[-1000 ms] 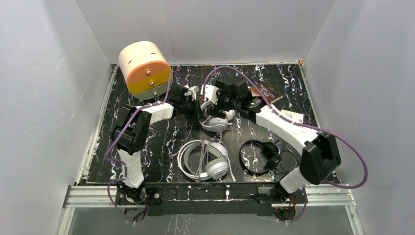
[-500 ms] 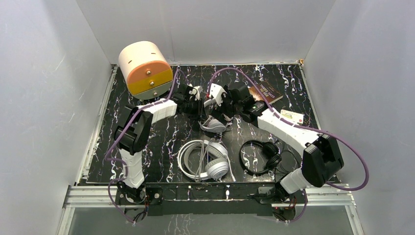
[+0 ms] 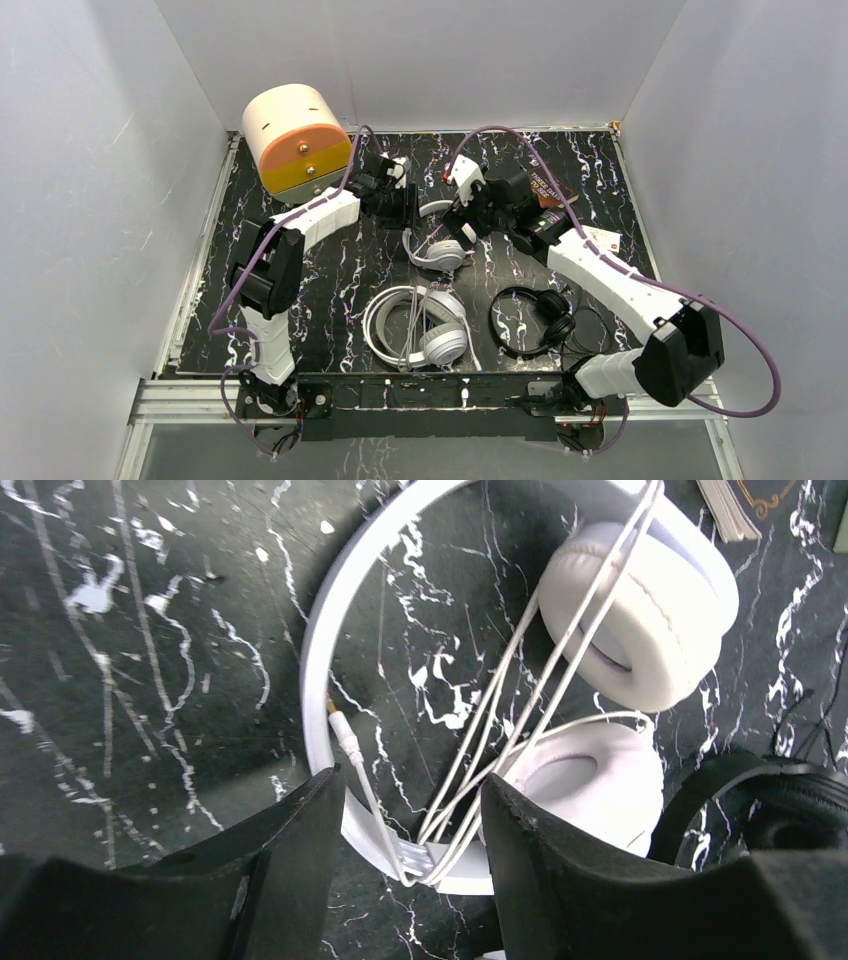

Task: Wrap the headphones
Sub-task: Place the headphones at the center of the board, then pick up the headphones from the center of the board.

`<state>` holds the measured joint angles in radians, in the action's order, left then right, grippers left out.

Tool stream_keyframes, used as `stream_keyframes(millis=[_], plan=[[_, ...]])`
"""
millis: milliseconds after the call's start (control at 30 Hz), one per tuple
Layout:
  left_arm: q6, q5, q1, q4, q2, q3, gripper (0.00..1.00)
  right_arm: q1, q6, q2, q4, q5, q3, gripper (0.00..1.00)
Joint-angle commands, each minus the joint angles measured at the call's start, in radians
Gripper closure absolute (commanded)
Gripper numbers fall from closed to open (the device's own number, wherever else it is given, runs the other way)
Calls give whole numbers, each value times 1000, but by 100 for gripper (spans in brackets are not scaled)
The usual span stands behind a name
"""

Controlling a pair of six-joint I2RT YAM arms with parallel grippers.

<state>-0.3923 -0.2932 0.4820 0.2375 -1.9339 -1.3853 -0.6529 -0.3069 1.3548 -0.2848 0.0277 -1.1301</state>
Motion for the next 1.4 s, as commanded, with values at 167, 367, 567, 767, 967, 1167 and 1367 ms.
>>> stream_keyframes(millis=[167, 367, 567, 767, 967, 1167, 1367], plan=[[62, 199, 1, 207, 100, -138, 43, 22, 278, -57, -206, -157, -93, 1], [61, 136, 1, 229, 318, -102, 23, 250, 549, -196, -392, 66, -14, 1], [-66, -113, 1, 92, 612, 107, 2, 461, 865, -291, -656, -38, 63, 1], [-172, -256, 7, -19, 802, 267, 2, 479, 1117, -250, -716, -147, 241, 1], [-154, -350, 9, 11, 885, 317, 2, 478, 1124, -185, -656, -246, 340, 2], [-107, -353, 9, 52, 923, 351, 2, 474, 1064, -136, -508, -183, 428, 1], [-90, -362, 9, 42, 906, 359, 2, 471, 1065, -43, -412, -206, 343, 2]])
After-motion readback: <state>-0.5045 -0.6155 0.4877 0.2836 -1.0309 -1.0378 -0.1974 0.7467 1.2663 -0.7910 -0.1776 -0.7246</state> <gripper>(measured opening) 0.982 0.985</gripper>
